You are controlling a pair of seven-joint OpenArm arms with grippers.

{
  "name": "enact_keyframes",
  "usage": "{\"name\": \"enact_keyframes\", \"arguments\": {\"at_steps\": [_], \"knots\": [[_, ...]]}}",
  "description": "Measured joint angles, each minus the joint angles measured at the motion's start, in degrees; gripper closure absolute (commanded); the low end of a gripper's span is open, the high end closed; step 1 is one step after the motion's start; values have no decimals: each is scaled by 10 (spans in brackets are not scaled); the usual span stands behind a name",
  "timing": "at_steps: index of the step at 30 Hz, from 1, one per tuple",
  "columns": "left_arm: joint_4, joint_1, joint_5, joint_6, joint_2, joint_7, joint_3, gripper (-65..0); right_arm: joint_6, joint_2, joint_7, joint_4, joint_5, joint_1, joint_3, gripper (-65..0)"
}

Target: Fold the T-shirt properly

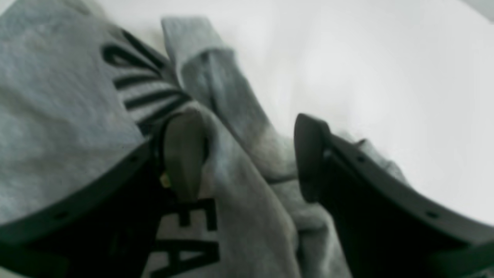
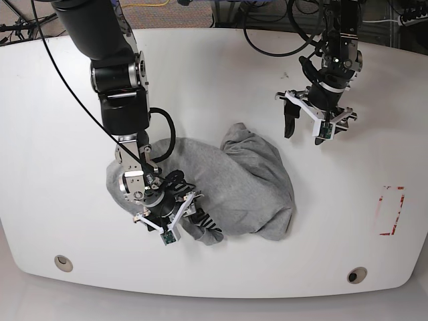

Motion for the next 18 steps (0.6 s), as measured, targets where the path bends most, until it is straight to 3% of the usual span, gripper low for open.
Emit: {"name": "enact_keyframes", "arguments": {"at_steps": [5,18], "knots": [[0,0,0,0,0,0,0,-406,0,3,12,-15,-7,3,-1,-317],[0,0,0,0,0,0,-1,-406,2,3,64,-44,-24,3,-1,-204]]}}
